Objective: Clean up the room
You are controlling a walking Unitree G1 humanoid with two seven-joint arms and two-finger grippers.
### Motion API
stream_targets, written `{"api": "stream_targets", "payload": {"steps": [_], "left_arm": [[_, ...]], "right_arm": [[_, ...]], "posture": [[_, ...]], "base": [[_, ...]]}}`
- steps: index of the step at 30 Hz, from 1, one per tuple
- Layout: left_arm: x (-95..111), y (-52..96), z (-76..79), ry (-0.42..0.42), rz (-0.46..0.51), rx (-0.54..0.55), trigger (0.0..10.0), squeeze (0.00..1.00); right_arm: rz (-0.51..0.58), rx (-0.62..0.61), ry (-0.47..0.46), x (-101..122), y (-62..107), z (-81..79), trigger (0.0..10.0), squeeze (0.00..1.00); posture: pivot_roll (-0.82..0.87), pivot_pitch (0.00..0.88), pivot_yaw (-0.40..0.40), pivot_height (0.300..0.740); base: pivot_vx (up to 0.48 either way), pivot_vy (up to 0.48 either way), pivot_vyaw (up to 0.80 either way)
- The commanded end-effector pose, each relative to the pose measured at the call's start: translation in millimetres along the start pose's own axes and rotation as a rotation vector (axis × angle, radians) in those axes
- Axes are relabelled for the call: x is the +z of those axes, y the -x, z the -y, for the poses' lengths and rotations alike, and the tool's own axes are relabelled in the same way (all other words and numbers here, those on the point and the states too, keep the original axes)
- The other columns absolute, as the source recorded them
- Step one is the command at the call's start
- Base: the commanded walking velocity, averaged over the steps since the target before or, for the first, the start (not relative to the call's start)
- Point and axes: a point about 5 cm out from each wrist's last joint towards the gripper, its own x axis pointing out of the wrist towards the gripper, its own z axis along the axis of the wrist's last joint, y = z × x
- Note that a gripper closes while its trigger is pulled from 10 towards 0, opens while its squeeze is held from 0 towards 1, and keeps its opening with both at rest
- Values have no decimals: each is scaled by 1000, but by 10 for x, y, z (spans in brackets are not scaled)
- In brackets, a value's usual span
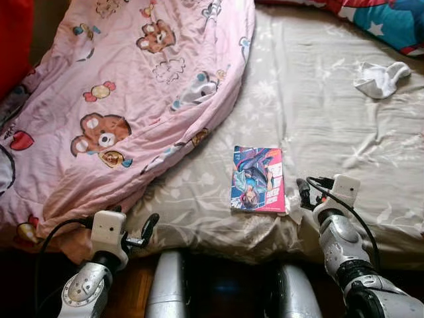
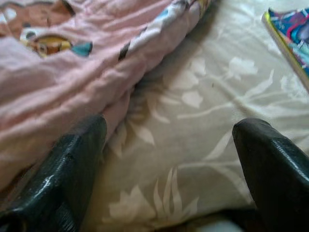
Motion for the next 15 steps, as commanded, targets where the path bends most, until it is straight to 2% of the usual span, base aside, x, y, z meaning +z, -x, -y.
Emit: {"api": "stream_targets", "payload": {"steps": [1, 9, 10, 12, 13, 14, 15], "left_arm": [[-35, 79, -55, -6, -26, 13, 10000, 0], [-40, 84, -58, -9, -33, 16, 10000, 0], [-37, 79, -53, -11, -34, 15, 10000, 0], [-34, 76, -51, -12, -33, 14, 10000, 0], [-30, 70, -51, -13, -32, 14, 10000, 0], [-28, 67, -52, -14, -32, 14, 10000, 0], [-26, 65, -54, -16, -32, 13, 10000, 0]], "right_arm": [[-51, -15, -34, -111, 29, 47, 10000, 0], [-103, 30, -35, -216, 56, 15, 10000, 0], [-106, 43, -37, -230, 60, 2, 9098, 0], [-108, 49, -40, -236, 62, -5, 9098, 0], [-110, 51, -40, -245, 65, -10, 1961, 0], [-110, 51, -40, -247, 66, -11, 0, 0], [-112, 53, -39, -251, 67, -12, 0, 0]], "posture": [[249, 353, 51, 612], [247, 346, 55, 612], [249, 345, 56, 612], [249, 345, 57, 612], [249, 345, 57, 612], [250, 344, 59, 612], [251, 345, 60, 612]], "base": [[0, 0, 0], [0, 0, 0], [0, 0, 0], [0, 0, 0], [0, 0, 0], [0, 0, 0], [0, 0, 0]]}}
